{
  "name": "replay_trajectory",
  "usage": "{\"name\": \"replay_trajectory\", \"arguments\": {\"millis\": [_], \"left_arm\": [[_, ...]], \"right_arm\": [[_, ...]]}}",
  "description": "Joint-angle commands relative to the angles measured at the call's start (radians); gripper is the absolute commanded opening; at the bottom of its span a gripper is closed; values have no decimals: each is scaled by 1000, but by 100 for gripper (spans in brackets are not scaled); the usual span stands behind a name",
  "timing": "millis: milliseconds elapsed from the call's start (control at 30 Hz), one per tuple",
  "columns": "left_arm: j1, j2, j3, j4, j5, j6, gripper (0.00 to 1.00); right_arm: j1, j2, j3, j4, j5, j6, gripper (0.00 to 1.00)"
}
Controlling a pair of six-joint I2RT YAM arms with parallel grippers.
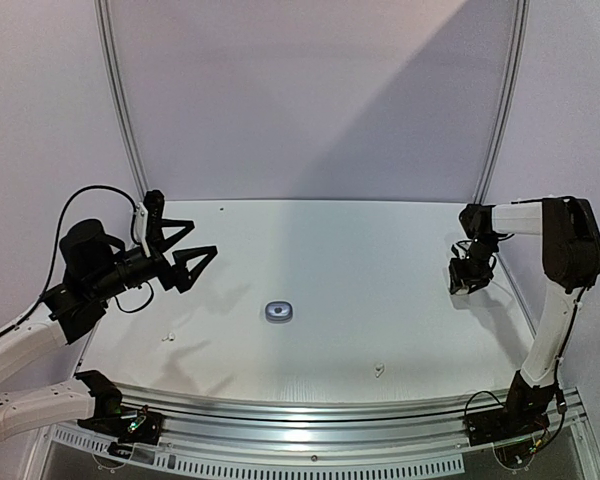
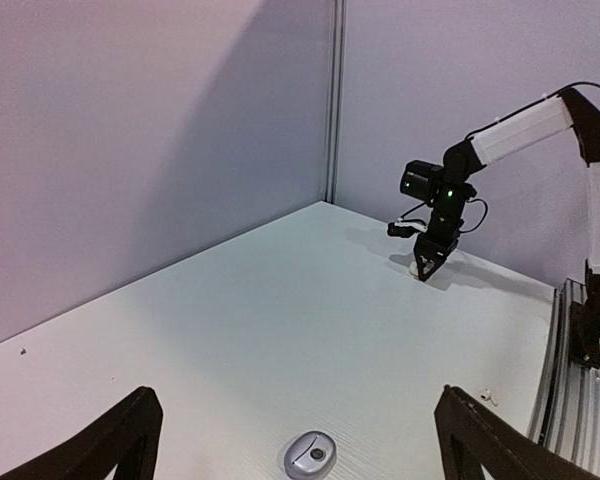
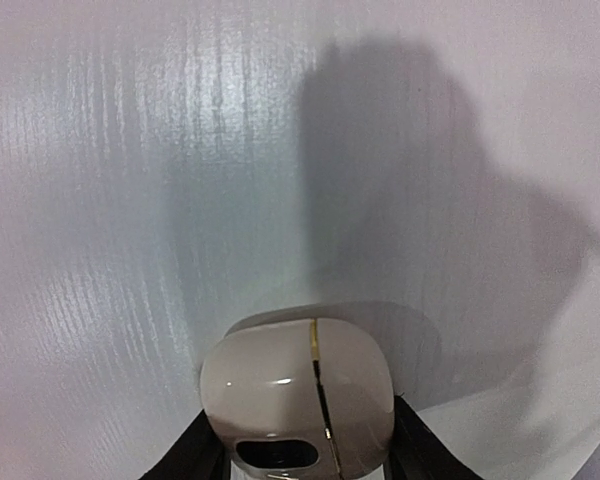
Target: Insert the wireless bluetooth earbuds into the charging case
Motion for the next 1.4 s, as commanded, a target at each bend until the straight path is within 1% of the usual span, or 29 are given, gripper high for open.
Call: {"name": "replay_trajectory", "arguments": {"millis": [0, 133, 300, 500, 633, 800, 967, 1067, 1200, 1367], "left_arm": [[14, 2, -10, 17, 15, 0, 98], [14, 9, -12, 28, 22, -6, 98], [14, 14, -13, 33, 27, -8, 97], [14, 19, -16, 45, 31, -17, 97], [14, 22, -15, 46, 31, -45, 97], [14, 35, -9, 40, 63, -168, 97], [13, 68, -4, 70, 151, -302, 96], [13, 106, 19, 62, 210, -372, 95], [11, 133, 56, 63, 286, -429, 94], [1, 146, 98, 73, 306, -423, 94]], "right_arm": [[-4, 43, 2, 0, -36, -8, 29], [-5, 12, 0, 24, -34, -9, 26], [-5, -70, -12, 77, -28, -19, 20], [0, -139, -17, 98, -24, -27, 16], [56, -207, -16, 128, -16, -42, 14], [277, -348, 59, 187, 95, -75, 13], [507, -415, 189, 235, 143, -135, 10], [655, -411, 262, 267, 234, -179, 9], [856, -375, 345, 319, 351, -328, 8], [1017, -312, 428, 382, 439, -479, 7]]}}
